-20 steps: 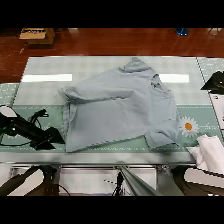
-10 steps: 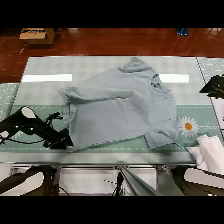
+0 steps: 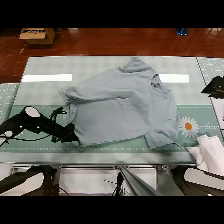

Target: Fold the shirts.

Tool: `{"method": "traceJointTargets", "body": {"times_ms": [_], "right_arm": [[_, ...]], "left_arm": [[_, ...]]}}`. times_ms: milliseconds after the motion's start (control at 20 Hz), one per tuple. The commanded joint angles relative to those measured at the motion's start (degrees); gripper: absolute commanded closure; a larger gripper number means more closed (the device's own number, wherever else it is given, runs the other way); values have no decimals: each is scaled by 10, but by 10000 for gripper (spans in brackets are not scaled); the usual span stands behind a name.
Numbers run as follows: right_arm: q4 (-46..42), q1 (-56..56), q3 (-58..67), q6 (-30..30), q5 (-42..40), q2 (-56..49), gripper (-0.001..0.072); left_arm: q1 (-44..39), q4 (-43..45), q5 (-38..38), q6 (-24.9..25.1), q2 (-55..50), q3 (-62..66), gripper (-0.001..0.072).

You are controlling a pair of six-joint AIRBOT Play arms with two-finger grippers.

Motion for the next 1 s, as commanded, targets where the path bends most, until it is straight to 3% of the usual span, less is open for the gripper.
{"method": "traceJointTargets", "body": {"times_ms": [0, 150, 400, 750, 800, 850, 900, 950], "right_arm": [[-10, -23, -62, -6, -1, 1, 216], [37, -57, -163, -29, -32, 1, 176], [122, -61, -301, -51, -143, 1, 175], [139, 20, -349, -56, -254, -29, 197], [142, 43, -349, -54, -263, -38, 300], [142, 62, -349, -53, -267, -44, 458], [141, 77, -346, -56, -263, -41, 679], [145, 85, -337, -62, -245, -31, 676]], "left_arm": [[-1, -4, -20, 20, 9, 0, 688], [-1, -4, -19, 27, 26, 0, 688], [-1, -5, -19, 40, 36, 1, 689], [-1, -20, -17, 64, 36, 3, 688], [-1, -24, -14, 65, 36, 6, 688], [-1, -30, -14, 74, 36, 11, 688], [-1, -35, -14, 79, 38, 21, 688], [-1, -34, -14, 80, 47, 37, 689]]}}
